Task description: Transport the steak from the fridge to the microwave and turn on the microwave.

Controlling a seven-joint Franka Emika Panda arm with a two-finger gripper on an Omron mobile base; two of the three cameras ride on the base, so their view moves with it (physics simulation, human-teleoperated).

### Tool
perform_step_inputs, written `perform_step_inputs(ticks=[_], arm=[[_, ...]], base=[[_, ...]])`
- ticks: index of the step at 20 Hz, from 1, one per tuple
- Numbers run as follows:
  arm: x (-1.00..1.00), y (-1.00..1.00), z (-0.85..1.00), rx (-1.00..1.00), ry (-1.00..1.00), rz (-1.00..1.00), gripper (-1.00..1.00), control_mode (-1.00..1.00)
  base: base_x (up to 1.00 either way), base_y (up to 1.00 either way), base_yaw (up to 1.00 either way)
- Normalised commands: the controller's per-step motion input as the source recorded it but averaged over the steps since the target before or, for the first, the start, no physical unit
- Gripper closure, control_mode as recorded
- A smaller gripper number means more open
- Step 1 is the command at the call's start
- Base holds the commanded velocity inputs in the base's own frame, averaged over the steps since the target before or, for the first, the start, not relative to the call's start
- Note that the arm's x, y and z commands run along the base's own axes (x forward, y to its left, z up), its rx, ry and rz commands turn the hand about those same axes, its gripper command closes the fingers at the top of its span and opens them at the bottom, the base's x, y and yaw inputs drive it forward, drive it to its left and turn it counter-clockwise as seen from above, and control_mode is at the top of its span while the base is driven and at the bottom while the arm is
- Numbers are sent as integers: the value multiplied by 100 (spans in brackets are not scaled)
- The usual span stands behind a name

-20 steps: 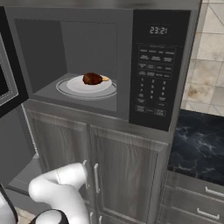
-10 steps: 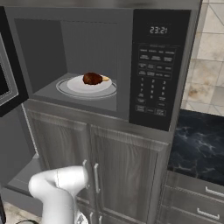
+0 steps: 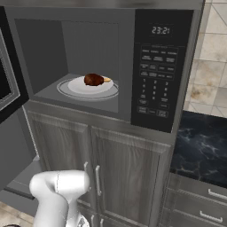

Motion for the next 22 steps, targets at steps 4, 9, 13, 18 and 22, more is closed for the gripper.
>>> perform_step_inputs(ticks=[4,9,13,18,22], arm=[[0,-75,78,38,9,0,-100,-100],[0,-77,81,38,19,0,-100,-100],[0,-81,77,37,31,0,-100,-100],[0,-84,48,30,34,0,-100,-100],[15,-95,17,27,35,0,-100,-100]], base=[[0,0,0],[0,0,0],[0,0,0],[0,0,0],[0,0,0]])
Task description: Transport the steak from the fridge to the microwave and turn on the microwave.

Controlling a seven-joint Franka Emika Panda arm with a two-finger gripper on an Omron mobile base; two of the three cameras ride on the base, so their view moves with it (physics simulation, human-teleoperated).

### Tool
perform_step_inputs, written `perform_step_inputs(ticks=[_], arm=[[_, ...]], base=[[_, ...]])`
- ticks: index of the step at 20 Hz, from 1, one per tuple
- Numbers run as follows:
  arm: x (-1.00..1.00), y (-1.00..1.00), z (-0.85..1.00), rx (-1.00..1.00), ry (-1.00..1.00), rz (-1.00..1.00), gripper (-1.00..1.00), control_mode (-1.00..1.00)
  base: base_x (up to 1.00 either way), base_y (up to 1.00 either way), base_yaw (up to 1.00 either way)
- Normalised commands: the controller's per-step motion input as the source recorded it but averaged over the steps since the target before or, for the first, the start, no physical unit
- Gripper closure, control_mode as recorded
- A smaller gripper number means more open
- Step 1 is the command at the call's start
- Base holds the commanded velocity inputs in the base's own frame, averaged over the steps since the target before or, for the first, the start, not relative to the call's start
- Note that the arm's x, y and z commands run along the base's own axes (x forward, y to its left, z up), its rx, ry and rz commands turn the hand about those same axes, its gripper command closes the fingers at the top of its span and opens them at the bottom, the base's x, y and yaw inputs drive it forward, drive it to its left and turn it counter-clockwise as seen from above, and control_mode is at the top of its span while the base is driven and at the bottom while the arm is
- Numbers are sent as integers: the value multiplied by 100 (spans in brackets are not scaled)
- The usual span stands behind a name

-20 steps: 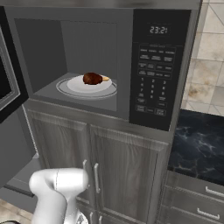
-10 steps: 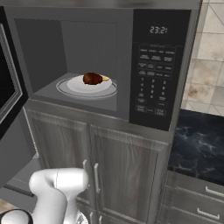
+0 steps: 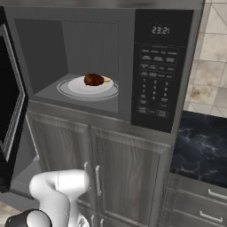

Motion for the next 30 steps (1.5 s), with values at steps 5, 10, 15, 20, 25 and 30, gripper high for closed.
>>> perform_step_inputs(ticks=[5,10,15,20,25,30], arm=[[47,-83,19,24,23,0,-100,-100],[85,-62,8,16,6,5,-100,-100],[85,-47,0,11,-10,23,-100,-100],[77,-45,0,8,-17,32,-100,-100],[77,-38,-1,7,-16,34,-100,-100],[65,-33,0,5,-13,30,-100,-100]], base=[[0,0,0],[0,0,0],[0,0,0],[0,0,0],[0,0,0],[0,0,0]])
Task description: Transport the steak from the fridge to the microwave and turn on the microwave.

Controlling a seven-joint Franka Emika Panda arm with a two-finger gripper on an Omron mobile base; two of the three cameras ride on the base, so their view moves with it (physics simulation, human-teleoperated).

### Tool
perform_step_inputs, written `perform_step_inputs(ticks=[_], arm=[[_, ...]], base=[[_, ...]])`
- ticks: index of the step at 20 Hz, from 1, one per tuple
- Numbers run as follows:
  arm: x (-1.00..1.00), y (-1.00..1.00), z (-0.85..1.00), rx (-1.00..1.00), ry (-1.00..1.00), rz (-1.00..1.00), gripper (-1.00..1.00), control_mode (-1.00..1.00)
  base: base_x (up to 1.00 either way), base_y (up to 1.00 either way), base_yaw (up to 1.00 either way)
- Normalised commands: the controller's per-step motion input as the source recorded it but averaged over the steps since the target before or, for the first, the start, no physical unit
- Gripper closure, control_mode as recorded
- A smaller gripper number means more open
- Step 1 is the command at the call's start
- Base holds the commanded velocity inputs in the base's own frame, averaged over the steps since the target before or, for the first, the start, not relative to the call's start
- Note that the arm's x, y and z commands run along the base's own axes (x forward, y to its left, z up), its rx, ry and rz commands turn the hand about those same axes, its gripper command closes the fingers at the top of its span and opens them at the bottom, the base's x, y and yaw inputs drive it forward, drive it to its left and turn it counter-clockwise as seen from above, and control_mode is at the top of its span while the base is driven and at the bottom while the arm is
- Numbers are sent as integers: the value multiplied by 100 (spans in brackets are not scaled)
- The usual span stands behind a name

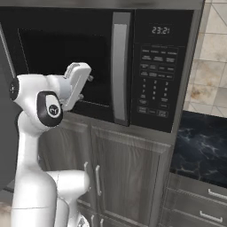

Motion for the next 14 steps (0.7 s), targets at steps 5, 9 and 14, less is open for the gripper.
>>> perform_step_inputs(ticks=[5,9,14], arm=[[77,-46,0,7,-8,26,-100,-100],[78,-49,-4,7,-5,24,-100,-100],[-6,-11,6,8,4,25,-100,-100]], base=[[0,0,0],[0,0,0],[0,0,0]])
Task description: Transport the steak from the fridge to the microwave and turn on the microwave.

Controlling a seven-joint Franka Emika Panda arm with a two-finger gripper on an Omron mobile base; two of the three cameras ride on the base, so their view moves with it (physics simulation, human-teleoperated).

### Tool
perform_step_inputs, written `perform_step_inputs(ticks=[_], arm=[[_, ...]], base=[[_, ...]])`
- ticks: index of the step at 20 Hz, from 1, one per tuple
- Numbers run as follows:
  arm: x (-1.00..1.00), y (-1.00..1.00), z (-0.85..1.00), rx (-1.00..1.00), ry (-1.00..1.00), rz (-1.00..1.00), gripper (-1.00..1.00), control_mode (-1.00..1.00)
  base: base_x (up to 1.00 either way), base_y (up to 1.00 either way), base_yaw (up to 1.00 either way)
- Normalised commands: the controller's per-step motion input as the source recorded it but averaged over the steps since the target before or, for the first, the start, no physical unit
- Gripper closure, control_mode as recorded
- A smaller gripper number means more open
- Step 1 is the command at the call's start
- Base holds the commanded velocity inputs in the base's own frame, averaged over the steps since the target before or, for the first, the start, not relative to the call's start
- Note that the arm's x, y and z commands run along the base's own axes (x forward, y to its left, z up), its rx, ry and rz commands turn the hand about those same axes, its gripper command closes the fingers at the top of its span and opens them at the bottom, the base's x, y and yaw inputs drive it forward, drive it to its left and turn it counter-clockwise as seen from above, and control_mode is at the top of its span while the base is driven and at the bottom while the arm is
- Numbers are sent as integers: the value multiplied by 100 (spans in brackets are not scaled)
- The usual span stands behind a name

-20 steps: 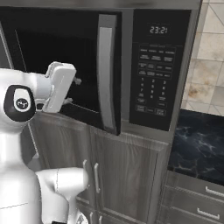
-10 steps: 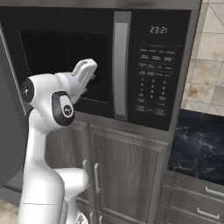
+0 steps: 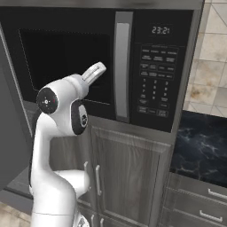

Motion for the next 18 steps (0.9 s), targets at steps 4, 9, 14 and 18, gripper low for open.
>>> perform_step_inputs(ticks=[4,9,14,18], arm=[[-75,12,34,4,6,24,-100,-100],[-95,5,37,2,1,19,-100,-100],[-83,-4,5,-2,17,1,-100,-100],[-62,-41,-14,-5,4,6,-100,-100]], base=[[0,0,0],[0,0,0],[0,0,0],[0,0,0]])
